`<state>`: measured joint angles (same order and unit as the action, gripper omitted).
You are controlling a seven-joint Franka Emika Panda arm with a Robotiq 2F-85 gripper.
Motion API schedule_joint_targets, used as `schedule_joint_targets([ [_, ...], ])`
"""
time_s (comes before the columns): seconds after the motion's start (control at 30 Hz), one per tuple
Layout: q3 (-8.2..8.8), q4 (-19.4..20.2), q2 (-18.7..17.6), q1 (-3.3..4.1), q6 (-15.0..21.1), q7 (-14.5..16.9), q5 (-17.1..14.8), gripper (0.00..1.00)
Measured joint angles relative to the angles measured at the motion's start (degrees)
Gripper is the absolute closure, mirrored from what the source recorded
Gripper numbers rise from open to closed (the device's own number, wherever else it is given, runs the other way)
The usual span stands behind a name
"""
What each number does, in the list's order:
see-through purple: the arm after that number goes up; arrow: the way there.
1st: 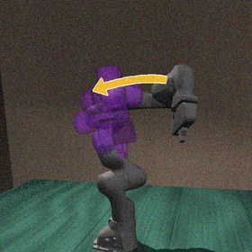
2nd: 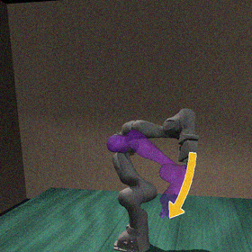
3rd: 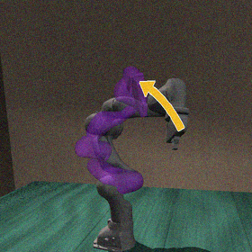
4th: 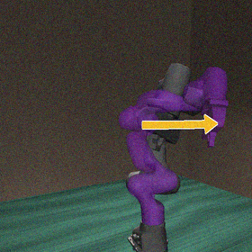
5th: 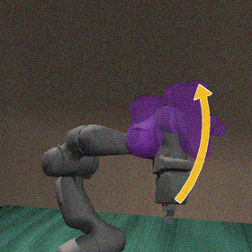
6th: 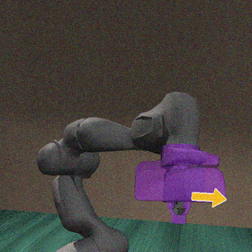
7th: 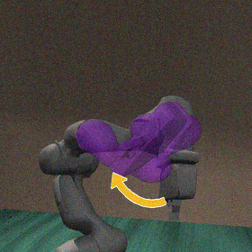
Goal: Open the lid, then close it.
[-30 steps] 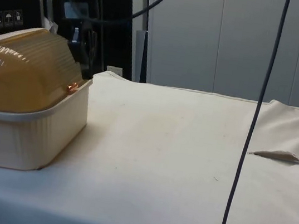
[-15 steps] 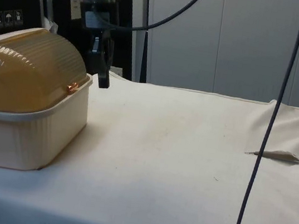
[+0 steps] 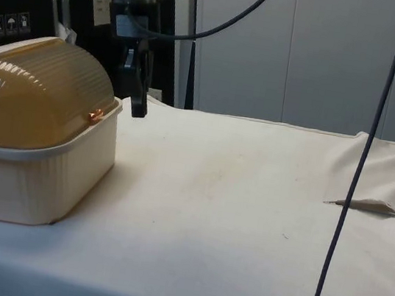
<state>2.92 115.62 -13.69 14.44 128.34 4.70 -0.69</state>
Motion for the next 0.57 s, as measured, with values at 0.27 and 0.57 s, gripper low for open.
schedule_joint_targets([
  [0.27, 0.0, 0.0, 0.0, -0.06, 0.0, 0.0, 0.0, 0.44],
  [0.57, 0.0, 0.0, 0.0, -0.06, 0.0, 0.1, 0.0, 0.02],
])
